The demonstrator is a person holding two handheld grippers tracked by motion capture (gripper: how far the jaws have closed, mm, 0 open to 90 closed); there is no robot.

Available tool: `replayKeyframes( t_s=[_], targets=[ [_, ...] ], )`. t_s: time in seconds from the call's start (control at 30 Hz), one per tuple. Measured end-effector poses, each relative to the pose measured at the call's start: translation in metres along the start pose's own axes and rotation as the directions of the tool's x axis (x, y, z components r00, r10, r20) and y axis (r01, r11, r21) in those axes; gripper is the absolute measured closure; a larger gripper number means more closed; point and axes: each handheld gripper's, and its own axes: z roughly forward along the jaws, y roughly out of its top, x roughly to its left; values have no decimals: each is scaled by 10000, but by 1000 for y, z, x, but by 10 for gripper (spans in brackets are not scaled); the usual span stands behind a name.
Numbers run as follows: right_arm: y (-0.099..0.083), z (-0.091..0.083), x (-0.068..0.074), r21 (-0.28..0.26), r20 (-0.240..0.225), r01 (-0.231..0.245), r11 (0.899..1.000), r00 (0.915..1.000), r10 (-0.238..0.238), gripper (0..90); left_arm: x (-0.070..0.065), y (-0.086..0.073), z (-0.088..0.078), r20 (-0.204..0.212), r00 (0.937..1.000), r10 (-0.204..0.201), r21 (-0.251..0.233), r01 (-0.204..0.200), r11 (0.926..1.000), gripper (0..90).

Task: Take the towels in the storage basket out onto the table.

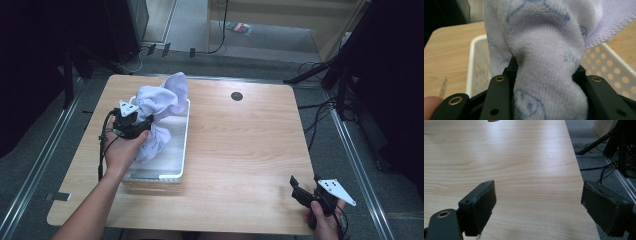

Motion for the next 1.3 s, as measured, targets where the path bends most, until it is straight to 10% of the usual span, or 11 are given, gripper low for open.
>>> replayKeyframes(
  t_s=[0.27,0.67,1.3],
  targets=[
    [0,0,0,-3,-16,13,10000,10000,-13,128,-5,24,-18,173,9998,14,378,-21,9993,579],
    [0,0,0,-8,-27,3,10000,10000,-3,128,-37,46,-40,602,9975,381,-633,-343,9974,579],
    [0,0,0,-29,-78,15,10000,10000,-15,128,-98,63,-37,1373,9890,554,-982,-420,9943,579]
  ],
)
